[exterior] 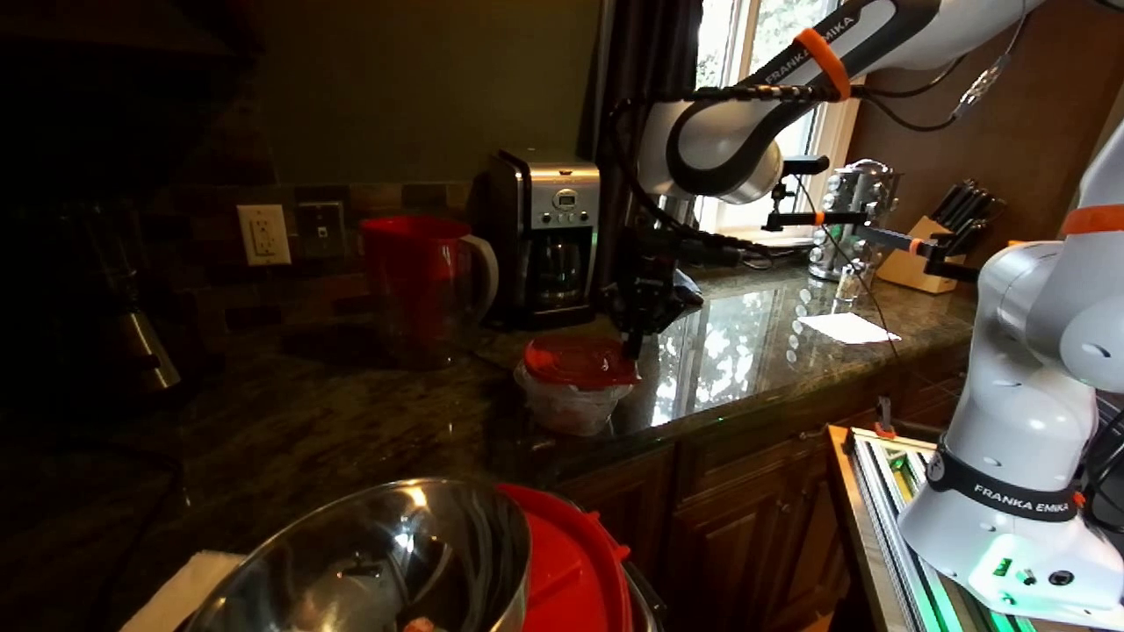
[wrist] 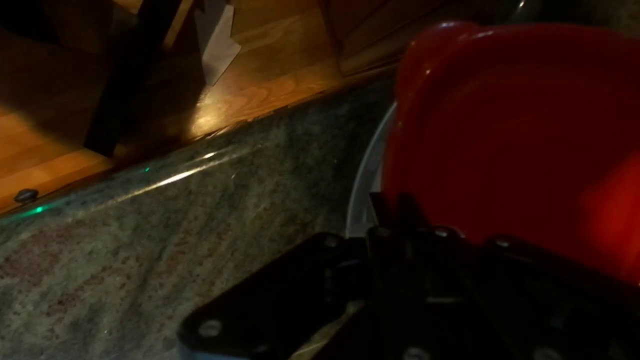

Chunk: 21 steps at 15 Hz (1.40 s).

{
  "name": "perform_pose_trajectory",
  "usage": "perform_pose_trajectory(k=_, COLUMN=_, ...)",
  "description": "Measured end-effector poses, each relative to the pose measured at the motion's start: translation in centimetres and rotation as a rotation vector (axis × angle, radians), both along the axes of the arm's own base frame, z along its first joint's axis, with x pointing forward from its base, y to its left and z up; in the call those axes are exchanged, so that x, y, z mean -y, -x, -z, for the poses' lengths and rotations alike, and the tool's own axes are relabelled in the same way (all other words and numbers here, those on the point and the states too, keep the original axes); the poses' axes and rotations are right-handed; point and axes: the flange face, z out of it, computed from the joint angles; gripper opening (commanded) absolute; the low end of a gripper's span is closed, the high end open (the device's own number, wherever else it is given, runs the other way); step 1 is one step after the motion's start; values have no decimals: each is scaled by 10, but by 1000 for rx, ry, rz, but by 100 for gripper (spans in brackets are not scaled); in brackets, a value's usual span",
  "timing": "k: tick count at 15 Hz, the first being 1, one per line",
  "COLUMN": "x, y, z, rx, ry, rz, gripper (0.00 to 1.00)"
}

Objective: Fix up the lid on the container

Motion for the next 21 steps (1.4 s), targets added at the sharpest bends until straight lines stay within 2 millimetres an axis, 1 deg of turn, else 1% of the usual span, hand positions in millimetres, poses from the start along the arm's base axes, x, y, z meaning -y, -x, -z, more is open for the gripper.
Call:
perform_pose_trajectory(k=4, x=-2, y=0, z=2, rx=4, ry=-88, rz=71, gripper=2)
perform_pose_trajectory(k=7, x=-3, y=1, z=3, rx=-10, ry=-106, rz=128, gripper=2)
perform_pose_trajectory(k=10, x=-10, y=3, z=3, rx=-22, ry=-91, rz=214, gripper=2)
perform_pose_trajectory(k=16, x=-31, y=9, z=2, rx=-46, ry=-11, rz=377, gripper=2)
perform_pose_trajectory(k=21, x=-34, y=10, z=2, rx=-59, ry=15, rz=458, gripper=2)
